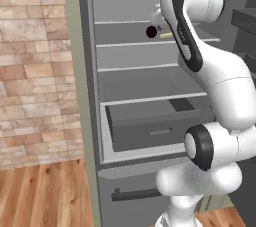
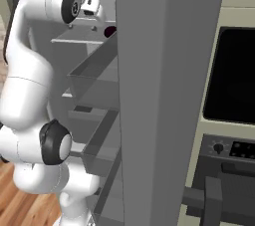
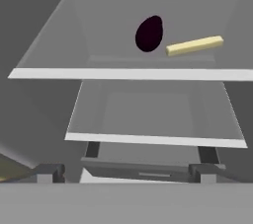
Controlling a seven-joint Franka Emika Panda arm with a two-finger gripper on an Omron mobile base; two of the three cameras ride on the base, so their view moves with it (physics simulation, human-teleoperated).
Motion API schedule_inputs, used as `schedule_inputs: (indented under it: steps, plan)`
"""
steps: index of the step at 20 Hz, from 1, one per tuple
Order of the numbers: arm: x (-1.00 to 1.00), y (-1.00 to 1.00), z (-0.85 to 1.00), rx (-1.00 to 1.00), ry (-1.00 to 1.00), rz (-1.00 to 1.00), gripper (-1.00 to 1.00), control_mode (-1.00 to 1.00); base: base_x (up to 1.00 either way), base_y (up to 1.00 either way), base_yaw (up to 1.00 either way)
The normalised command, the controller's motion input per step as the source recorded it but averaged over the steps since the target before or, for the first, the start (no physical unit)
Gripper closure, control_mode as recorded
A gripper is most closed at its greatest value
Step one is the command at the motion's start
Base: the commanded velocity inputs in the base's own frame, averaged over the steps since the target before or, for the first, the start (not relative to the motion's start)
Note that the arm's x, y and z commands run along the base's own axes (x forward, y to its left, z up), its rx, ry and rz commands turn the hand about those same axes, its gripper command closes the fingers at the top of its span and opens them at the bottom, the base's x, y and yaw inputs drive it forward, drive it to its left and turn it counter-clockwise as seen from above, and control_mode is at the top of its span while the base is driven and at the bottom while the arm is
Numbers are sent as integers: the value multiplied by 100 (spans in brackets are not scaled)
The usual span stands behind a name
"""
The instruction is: Pick eggplant from the fridge and place it on the plate on the counter.
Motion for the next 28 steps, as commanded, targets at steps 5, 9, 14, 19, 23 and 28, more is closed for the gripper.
schedule_inputs:
  steps: [5,9,14,19,23,28]
  plan:
    - [36,-8,-36,0,0,0,-100,-100,0,0,0]
    - [57,-9,-33,0,0,0,-100,-100,0,0,0]
    - [73,-3,-12,0,0,-1,-100,-100,0,0,0]
    - [73,0,-8,0,0,0,-100,-100,0,0,0]
    - [69,0,-10,0,0,0,-100,-100,0,0,0]
    - [59,0,-11,0,0,0,-100,-100,0,0,0]
